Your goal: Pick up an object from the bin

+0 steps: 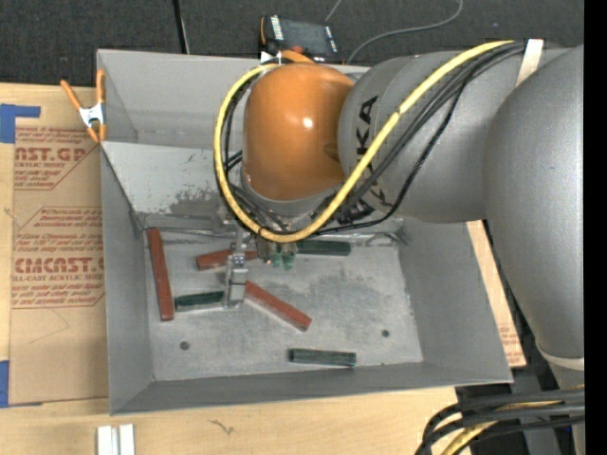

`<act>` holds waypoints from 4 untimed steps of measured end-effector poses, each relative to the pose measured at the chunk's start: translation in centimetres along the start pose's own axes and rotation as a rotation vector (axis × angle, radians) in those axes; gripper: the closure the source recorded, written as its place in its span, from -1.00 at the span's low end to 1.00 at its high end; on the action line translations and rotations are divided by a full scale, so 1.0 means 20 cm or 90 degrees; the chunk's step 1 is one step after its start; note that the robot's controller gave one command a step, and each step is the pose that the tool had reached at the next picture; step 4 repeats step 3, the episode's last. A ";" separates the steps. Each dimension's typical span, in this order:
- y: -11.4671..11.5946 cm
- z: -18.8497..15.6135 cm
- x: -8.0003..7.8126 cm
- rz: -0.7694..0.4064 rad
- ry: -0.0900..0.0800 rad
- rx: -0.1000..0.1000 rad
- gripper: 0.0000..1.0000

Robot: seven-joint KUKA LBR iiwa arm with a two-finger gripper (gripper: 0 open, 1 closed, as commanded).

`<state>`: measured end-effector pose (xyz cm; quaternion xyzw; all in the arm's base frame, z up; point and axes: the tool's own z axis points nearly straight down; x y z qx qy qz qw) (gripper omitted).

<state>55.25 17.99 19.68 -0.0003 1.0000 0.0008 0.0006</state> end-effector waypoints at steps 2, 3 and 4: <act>0.12 0.64 -0.06 0.009 0.000 0.000 1.00; 0.09 -0.13 0.03 -0.028 -0.005 -0.001 1.00; 0.09 -0.13 0.03 -0.028 -0.005 -0.001 1.00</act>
Offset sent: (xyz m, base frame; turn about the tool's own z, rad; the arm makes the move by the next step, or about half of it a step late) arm 0.0116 0.0236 -0.1268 0.0145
